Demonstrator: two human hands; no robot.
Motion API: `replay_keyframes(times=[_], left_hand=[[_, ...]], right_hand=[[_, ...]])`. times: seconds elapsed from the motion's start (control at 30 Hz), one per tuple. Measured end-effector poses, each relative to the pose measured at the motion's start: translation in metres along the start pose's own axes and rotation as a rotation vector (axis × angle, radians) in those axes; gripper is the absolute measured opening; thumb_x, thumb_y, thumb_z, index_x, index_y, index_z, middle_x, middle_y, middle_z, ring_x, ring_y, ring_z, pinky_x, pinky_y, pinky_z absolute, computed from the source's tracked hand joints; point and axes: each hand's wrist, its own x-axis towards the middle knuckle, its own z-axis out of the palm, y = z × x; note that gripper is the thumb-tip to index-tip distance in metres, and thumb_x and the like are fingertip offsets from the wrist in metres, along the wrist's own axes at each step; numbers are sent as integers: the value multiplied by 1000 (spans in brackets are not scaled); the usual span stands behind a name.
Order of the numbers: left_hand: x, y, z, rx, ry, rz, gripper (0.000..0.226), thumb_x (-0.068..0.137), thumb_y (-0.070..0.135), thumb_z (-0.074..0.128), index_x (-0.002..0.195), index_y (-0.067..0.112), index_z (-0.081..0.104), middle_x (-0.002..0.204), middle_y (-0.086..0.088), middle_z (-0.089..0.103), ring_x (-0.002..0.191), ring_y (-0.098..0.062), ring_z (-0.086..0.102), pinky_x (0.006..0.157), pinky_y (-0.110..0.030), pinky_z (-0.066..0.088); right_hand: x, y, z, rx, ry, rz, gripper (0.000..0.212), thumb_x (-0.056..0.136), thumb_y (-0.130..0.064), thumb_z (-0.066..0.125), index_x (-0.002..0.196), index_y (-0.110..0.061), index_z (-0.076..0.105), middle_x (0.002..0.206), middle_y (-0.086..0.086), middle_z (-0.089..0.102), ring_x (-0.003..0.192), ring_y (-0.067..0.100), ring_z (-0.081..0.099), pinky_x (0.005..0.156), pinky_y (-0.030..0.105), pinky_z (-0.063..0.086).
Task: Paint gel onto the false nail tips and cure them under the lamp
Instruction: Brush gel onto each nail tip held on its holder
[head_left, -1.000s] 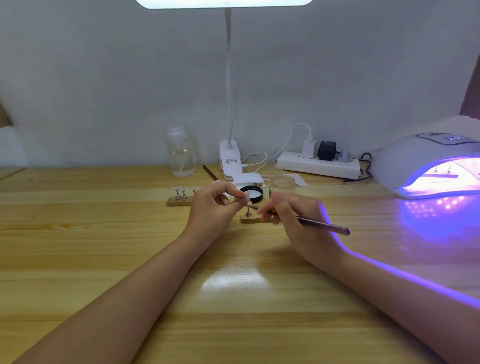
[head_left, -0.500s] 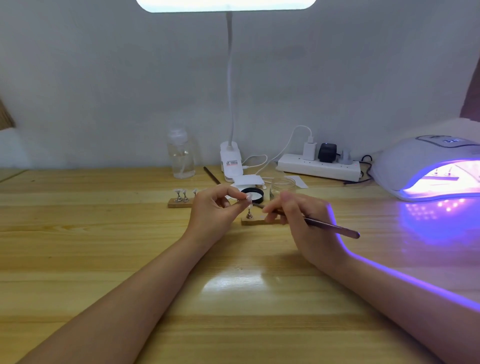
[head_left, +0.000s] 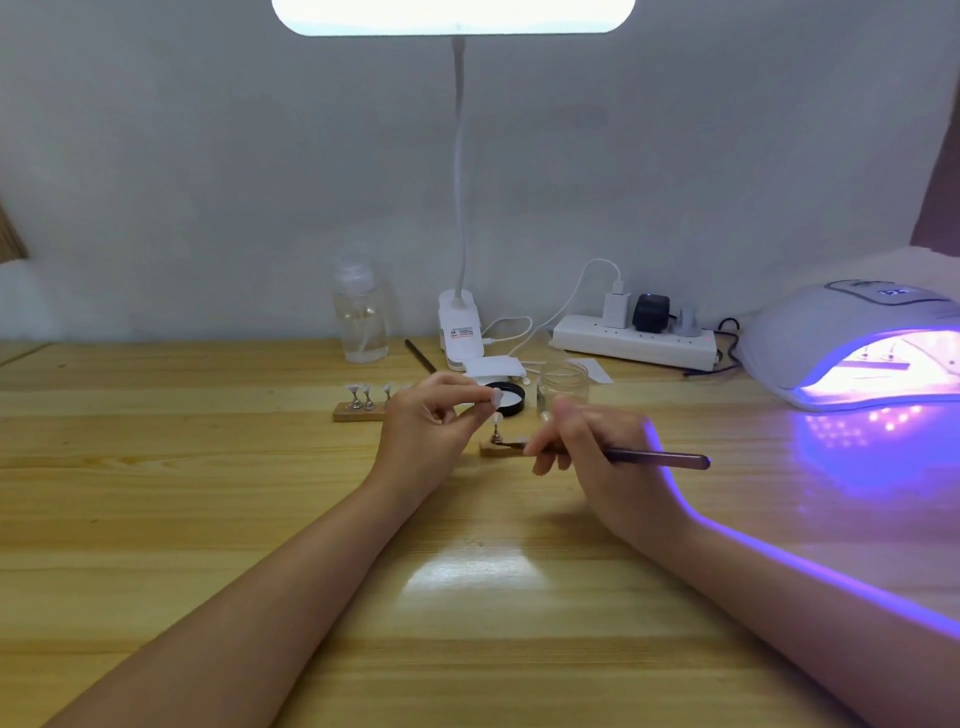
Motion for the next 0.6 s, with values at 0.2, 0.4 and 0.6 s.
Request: replay_keyframes(times=[0.2,0.4,0.6], left_hand=[[0,-1,0,-4,5,26,24,72,2,72,89,18,68,75,10,61,59,-1,46,55,-10,34],[0,0,1,-27,7,14,24,72,0,72,90,16,68,74,11,61,58,4,48,54,-11,34],[-1,0,0,-34,9,1,26,71,0,72,90,17,68,73,12,61,58,-4,44,54,-14,34]], right_hand=[[3,-5,-1,-76,37,-67,30,88,-42,35,78,-35,62,74,-19,64,74,-4,61,65,12,47],[0,-2,0,-8,19,-15,42,87,-45,36,67,-26,67,61,-9,64,63,5,62,65,32,51],[3,-1,1,-107,41,-73,36,88,-41,37,76,-26,67,71,-17,63,76,3,61,71,20,48]])
